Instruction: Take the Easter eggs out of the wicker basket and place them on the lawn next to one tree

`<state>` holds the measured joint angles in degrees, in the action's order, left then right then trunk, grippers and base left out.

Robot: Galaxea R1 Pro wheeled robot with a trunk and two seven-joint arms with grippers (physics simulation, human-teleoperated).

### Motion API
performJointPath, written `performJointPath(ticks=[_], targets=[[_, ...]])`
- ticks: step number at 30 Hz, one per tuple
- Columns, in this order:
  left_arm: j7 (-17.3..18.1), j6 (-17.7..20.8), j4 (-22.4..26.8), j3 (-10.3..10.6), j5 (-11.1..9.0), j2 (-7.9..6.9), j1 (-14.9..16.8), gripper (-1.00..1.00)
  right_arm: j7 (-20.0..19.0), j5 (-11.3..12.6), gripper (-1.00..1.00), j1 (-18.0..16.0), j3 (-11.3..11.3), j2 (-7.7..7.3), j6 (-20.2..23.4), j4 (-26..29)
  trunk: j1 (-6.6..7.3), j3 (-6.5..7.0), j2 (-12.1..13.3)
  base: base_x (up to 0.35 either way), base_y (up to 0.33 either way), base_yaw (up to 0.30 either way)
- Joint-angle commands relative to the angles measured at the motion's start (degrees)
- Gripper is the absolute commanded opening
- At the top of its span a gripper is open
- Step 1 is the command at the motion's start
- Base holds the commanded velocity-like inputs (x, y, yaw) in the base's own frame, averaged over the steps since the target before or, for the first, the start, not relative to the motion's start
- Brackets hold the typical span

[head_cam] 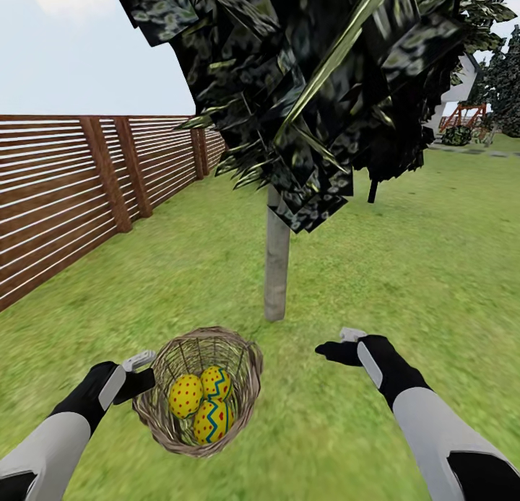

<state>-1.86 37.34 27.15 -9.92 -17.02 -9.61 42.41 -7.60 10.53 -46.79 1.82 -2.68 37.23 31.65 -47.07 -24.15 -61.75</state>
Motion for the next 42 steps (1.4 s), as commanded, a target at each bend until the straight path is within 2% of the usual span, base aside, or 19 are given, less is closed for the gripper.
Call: performJointPath(ticks=[1, 42], targets=[[-0.16, 0.29, 0.1, -0.24, -0.91, 0.0, 0.04, -1.0, -0.21, 0.01, 1.0, -0.02, 0.14, 0.03, 0.3, 0.07, -0.23, -0.25, -0.46, 0.0, 0.0, 0.0], [-0.07, 0.49, -0.52, -0.18, -0.91, 0.1, 0.04, -1.0, -0.39, 0.01, 1.0, -0.01, 0.2, -0.13, 0.48, 0.18, -9.23, -7.61, -16.91, 0.0, 0.0, 0.0]])
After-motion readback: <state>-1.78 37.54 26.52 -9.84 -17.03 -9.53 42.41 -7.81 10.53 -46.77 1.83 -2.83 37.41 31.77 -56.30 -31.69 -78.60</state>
